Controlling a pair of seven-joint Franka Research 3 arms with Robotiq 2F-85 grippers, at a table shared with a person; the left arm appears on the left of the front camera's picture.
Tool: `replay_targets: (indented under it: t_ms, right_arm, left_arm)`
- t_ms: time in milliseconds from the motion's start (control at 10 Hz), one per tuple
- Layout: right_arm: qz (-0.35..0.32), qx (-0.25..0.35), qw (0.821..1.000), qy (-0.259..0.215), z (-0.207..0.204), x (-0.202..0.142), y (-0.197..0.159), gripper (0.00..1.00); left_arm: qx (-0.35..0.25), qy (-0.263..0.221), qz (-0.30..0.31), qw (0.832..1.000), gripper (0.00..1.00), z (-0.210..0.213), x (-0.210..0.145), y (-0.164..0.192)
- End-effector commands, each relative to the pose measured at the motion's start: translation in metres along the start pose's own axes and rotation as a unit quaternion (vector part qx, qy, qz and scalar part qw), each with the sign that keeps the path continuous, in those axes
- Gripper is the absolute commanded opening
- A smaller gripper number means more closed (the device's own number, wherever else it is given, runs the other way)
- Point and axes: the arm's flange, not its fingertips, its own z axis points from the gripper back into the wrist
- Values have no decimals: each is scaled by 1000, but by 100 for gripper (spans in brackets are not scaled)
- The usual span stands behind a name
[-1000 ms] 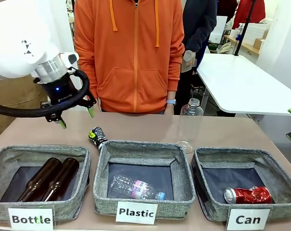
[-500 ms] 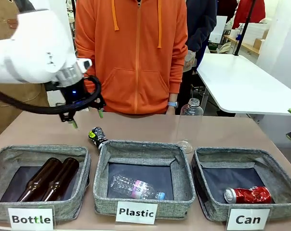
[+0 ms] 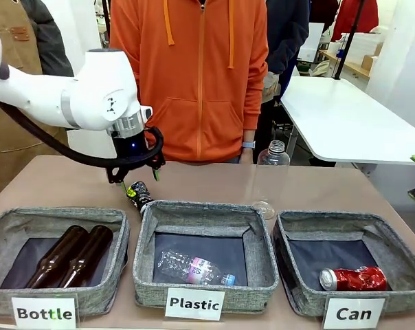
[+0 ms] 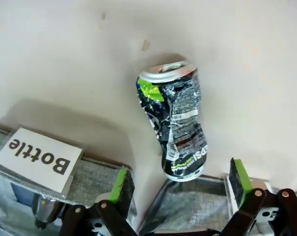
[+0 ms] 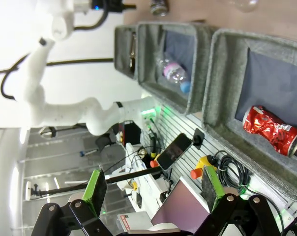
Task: Sort the can waste into the basket.
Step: Pick up the can waste from the table and place it in the right Fabric basket.
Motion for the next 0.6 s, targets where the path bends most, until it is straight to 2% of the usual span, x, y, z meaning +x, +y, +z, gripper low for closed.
replay_targets:
  t_ms: [0,300,500]
  right_arm:
    - [8,-2,1000,4,3,-3,0,100]
    - [8,-2,1000,4,3,-3,0,100]
    - [8,-2,1000,4,3,-3,0,100]
  left_arm:
    - [14,2,22,1000,100,-15,-5,1]
    - [13,-17,0,1000,100,-53,2,7]
    - [21,-23,14,999,100,-70,9,15]
